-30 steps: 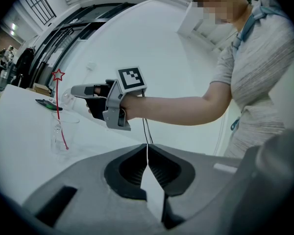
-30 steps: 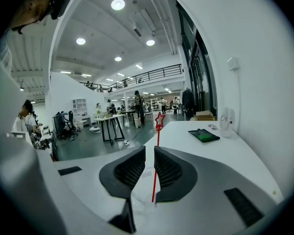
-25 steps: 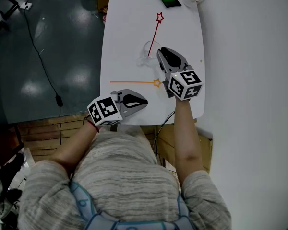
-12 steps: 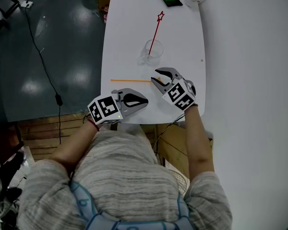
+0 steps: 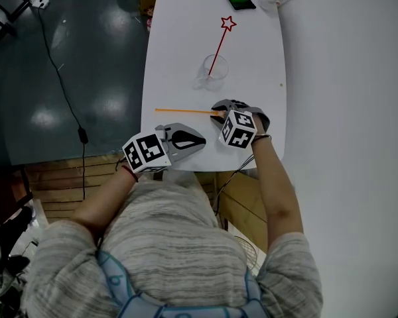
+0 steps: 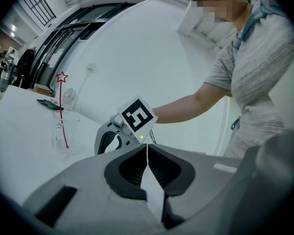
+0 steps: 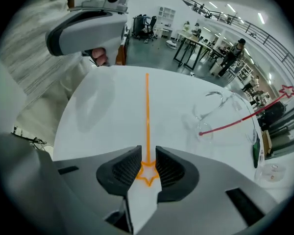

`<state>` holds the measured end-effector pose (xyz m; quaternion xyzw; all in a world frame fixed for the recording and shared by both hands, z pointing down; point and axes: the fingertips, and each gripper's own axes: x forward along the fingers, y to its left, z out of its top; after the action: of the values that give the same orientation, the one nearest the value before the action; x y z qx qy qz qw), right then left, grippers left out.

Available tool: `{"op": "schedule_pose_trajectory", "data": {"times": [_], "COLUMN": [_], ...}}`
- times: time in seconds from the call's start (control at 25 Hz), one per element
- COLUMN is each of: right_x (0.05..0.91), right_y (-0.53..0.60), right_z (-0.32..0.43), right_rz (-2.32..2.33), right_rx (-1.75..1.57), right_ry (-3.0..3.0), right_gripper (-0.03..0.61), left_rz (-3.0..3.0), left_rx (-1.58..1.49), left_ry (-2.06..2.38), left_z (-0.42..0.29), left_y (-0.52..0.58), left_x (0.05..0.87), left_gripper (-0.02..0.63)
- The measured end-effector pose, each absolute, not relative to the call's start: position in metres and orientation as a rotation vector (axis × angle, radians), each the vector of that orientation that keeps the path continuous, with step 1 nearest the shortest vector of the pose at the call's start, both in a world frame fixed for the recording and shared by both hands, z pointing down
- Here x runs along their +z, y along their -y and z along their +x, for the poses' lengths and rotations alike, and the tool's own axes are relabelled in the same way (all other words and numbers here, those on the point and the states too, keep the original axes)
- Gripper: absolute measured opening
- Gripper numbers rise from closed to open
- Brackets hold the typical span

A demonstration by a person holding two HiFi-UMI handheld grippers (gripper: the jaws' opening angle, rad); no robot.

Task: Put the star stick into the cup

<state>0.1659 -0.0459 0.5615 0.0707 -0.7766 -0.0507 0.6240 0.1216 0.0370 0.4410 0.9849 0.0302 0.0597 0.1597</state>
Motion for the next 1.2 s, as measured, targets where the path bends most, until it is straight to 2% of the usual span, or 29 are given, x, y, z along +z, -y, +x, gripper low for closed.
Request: {"op": "schedule_pose_trajectory", "data": {"times": [0.68, 0.72, 1.2], "right_x": [0.574, 0.574, 0.571], "right_y": [0.051, 0.052, 0.044], "right_z": [0.162, 0.161, 0.165], "right_rz": [-0.045, -0.038, 0.004], "right_rx": [0.081, 0.076, -0.111], "right_ry": [1.665, 1.66, 1.628], "right_gripper": [0.045, 0.023, 0.02], "left_rz": [2.817, 2.815, 2.819], "left_rx": [0.173, 0.173, 0.186], "left_ry": [-0.103, -0.105, -0.118], "left_z": [0.124, 0.124, 0.122], "left_y": [-0.039, -0.039, -0.038], "left_x": [0.445, 0.445, 0.445], "left_gripper": [0.017, 0.017, 0.017]}}
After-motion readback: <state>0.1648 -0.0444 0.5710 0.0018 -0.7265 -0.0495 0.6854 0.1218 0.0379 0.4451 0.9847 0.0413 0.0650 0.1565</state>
